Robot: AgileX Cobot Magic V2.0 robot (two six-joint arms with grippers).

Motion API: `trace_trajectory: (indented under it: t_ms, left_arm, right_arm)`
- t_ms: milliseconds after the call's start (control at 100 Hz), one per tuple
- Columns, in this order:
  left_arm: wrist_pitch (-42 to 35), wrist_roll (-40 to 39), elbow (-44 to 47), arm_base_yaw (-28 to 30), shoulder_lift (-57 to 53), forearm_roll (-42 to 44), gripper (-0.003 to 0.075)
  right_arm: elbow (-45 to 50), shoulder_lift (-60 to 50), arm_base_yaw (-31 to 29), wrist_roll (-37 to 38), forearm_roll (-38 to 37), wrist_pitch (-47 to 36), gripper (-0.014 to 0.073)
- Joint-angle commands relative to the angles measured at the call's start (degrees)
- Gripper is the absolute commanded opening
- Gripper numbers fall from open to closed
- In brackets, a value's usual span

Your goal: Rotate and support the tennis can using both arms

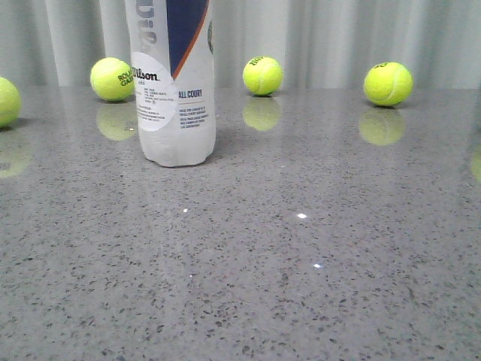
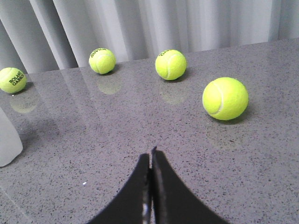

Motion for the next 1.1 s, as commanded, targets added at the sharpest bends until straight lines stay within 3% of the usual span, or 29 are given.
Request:
trace_trajectory:
  t_ms: [0, 310, 450, 670, 900, 1090]
  left_arm:
    - [-4.36, 0.0, 2.72, 0.14, -2.28, -0.12, -0.0021]
    - [-4.36, 0.0, 2.72, 0.14, -2.28, -0.12, -0.0021]
    - [-4.36, 0.0, 2.72, 0.14, -2.28, -0.12, -0.0021]
    - [-4.36, 0.0, 2.72, 0.14, -2.28, -0.12, -0.0021]
    - [-4.36, 0.0, 2.72, 0.14, -2.28, -0.12, -0.0021]
    - [-4.36, 0.0, 2.72, 0.14, -2.28, -0.12, -0.0021]
  right_arm:
    - [-1.43, 0.55, -0.25, -0.08, 0.03, -4.25, -0.0064]
    - [-1.37, 0.55, -0.25, -0.08, -0.03, -4.54, -0.0064]
    - [1.74, 0.55, -0.72, -0.08, -0.38, -10.02, -0.0064]
    - [8.6, 0.55, -5.65, -1.51, -0.44, -19.47, -0.0064]
    - [15.34, -1.54, -13.42, -1.6, -0.48, -20.23, -0.0064]
    - [20.26, -8.56, -13.94, -1.6, -0.48, -19.63, -0.0064]
